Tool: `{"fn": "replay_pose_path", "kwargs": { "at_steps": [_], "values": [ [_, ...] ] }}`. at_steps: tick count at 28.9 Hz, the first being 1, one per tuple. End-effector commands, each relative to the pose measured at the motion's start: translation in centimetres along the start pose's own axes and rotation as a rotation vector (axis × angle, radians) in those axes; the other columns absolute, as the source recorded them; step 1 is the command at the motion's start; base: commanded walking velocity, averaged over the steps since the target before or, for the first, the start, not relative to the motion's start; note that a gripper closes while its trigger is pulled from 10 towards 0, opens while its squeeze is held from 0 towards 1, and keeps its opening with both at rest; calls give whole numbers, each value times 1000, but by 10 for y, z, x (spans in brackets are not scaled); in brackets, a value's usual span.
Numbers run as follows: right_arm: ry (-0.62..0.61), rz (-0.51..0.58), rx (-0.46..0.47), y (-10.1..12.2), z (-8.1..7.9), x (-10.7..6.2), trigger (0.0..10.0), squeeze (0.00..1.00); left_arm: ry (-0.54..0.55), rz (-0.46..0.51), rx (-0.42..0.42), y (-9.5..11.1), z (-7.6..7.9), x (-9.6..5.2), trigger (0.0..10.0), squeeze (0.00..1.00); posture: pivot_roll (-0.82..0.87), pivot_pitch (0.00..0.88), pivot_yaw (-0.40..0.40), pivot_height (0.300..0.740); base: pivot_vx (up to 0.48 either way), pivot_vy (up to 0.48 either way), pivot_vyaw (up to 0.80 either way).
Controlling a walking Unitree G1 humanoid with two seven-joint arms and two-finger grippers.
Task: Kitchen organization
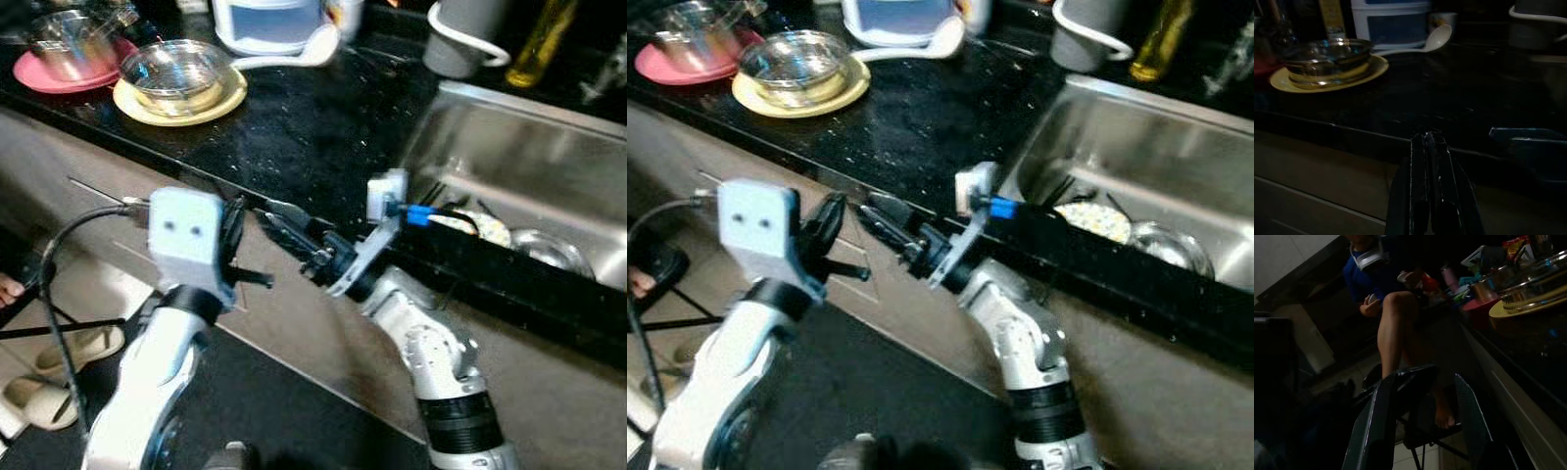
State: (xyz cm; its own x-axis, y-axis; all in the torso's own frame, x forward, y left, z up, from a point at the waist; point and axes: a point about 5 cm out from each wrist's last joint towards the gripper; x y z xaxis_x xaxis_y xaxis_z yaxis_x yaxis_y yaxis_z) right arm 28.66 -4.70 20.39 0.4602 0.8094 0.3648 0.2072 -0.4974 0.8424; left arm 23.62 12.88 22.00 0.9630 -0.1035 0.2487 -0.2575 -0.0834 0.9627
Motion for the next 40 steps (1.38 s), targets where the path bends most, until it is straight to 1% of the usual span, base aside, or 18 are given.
{"fn": "replay_pose_path", "kwargs": {
  "at_steps": [1,3,6,7,8,9,11,12,13,14,15,21,27,40],
  "values": [
    [-58,8,-15,2,8,-3,10000,0,42,-1,39,-1,-10,2,10000,0,50,74,-61,732,0,0,0],
    [-84,15,-26,5,12,-2,10000,0,72,7,57,0,-17,4,10000,0,50,74,-62,732,0,0,0],
    [-129,27,-45,10,21,-3,10000,0,131,19,90,3,-32,7,10000,0,50,74,-62,732,0,0,0],
    [-129,27,-45,10,21,-3,10000,0,131,19,90,3,-32,7,10000,0,50,74,-62,732,0,0,0],
    [-144,31,-53,12,23,-4,10000,0,149,22,101,4,-37,8,10000,0,50,74,-62,732,0,0,0],
    [-144,31,-53,12,23,-4,10000,0,149,22,101,4,-37,8,10000,0,50,74,-62,732,0,0,0],
    [-193,47,-72,19,32,-8,10000,0,198,32,132,8,-50,9,10000,0,51,74,-65,732,0,0,0],
    [-193,47,-72,19,32,-8,10000,0,198,32,132,8,-50,9,10000,0,51,74,-65,732,0,0,0],
    [-240,64,-94,26,41,-12,10000,0,236,46,157,12,-60,10,10000,0,51,74,-65,732,0,0,0],
    [-240,64,-94,26,41,-12,10000,0,236,46,157,12,-60,10,10000,0,51,74,-65,732,0,0,0],
    [-258,71,-102,29,44,-13,10000,0,249,52,161,14,-64,11,10000,0,51,74,-65,732,0,0,0],
    [-288,89,-117,35,49,-15,10000,0,263,57,167,16,-68,13,10000,0,51,76,-64,732,0,0,0],
    [-289,97,-126,37,50,-14,10000,0,239,57,157,15,-62,14,10000,0,51,76,-62,732,0,0,0],
    [-277,99,-139,39,50,-11,10000,0,220,60,159,15,-60,17,10000,0,51,72,-63,732,299,0,0]
  ]
}}
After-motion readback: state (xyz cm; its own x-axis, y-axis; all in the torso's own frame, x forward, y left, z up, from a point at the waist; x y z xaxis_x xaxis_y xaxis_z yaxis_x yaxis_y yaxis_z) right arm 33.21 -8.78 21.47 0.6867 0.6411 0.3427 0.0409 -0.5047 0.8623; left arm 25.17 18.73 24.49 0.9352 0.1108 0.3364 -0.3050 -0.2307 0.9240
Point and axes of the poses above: a point about 5 cm out from each wrist's last joint towards the gripper, its own x axis pointing out of the wrist towards the gripper, its own y axis along the axis of the wrist's last joint, z = x × y, and after that the axes turned 3 degrees about x, right-handed
